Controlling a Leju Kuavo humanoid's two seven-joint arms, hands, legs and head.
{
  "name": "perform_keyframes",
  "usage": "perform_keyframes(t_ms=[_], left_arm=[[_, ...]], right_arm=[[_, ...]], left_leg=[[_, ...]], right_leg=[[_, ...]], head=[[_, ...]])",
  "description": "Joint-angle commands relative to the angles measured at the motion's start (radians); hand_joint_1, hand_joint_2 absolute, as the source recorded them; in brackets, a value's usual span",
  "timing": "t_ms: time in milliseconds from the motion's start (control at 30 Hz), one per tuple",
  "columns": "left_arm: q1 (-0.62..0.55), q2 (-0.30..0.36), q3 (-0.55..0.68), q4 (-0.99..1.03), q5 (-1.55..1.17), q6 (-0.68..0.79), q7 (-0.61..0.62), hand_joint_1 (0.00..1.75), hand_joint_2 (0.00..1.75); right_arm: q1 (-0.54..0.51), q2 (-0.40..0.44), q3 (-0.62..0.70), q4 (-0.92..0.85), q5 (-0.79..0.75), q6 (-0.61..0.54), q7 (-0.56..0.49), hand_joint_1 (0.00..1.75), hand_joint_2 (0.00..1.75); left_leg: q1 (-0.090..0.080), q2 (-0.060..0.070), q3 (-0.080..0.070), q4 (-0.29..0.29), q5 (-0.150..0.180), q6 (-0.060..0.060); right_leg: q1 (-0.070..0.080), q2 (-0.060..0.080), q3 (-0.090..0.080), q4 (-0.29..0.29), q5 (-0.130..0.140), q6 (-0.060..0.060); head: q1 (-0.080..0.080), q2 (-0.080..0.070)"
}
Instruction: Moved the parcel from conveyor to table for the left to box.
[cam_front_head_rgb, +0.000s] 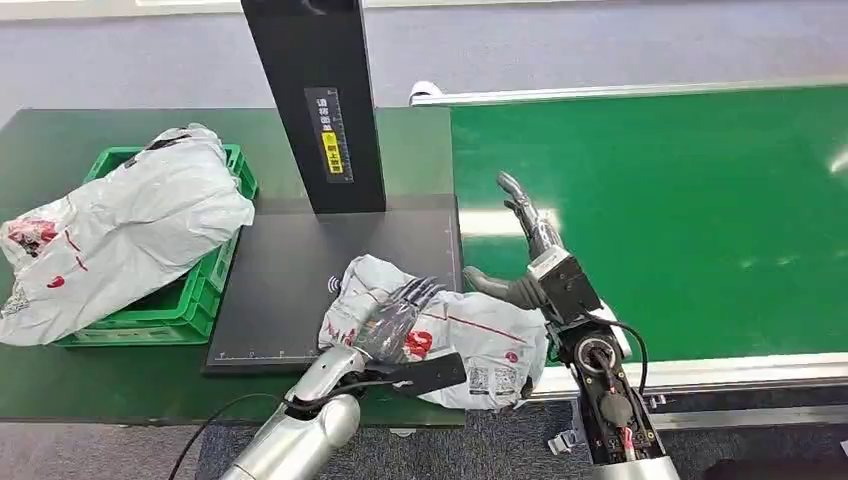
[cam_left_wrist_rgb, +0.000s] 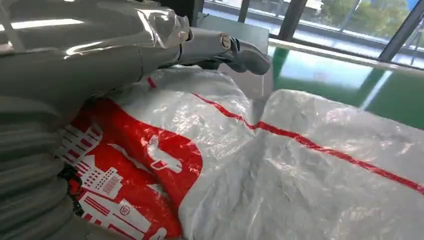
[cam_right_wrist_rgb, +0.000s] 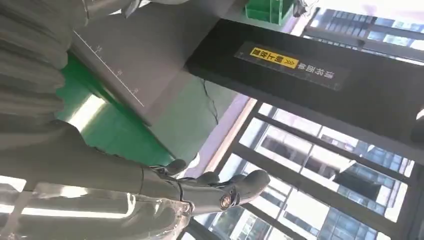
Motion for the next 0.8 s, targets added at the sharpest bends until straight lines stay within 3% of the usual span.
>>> perform_keyframes(t_ms=[33, 567, 667, 800], left_arm=[[0.012, 0.012, 0.012, 0.043, 0.003, -0.066, -0.027, 1.75, 1.75], [0.036, 0.012, 0.028, 0.001, -0.006, -0.045, -0.048, 1.75, 1.75], [0.051, 0.014, 0.044, -0.075, 0.027, 0.049, -0.143, 1.75, 1.75], [0.101, -0.010, 0.157, -0.316, 0.221, 0.352, -0.319, 1.75, 1.75]], right_arm=[[-0.027, 0.005, -0.010, 0.042, 0.003, 0.004, 0.004, 0.00, 1.75], [-0.020, 0.004, -0.004, 0.037, 0.018, 0.012, 0.014, 0.00, 1.75], [-0.015, -0.002, -0.005, 0.027, 0.019, 0.012, 0.014, 0.00, 1.75], [-0.006, -0.010, -0.004, -0.002, 0.010, 0.017, 0.013, 0.00, 1.75]], left_leg=[[0.000, 0.000, 0.003, -0.002, 0.000, 0.001], [0.000, 0.000, 0.003, -0.002, 0.000, 0.000], [0.000, 0.000, 0.003, -0.001, 0.000, 0.000], [0.000, 0.000, 0.001, 0.000, -0.001, 0.000]], right_leg=[[0.000, 0.001, 0.003, -0.002, 0.000, 0.000], [0.000, 0.001, 0.004, -0.002, 0.000, 0.000], [0.000, 0.001, 0.003, -0.001, 0.000, 0.000], [0.000, 0.001, 0.001, -0.001, 0.000, 0.000]], head=[[0.000, 0.000], [0.000, 0.000], [0.000, 0.000], [0.000, 0.000]])
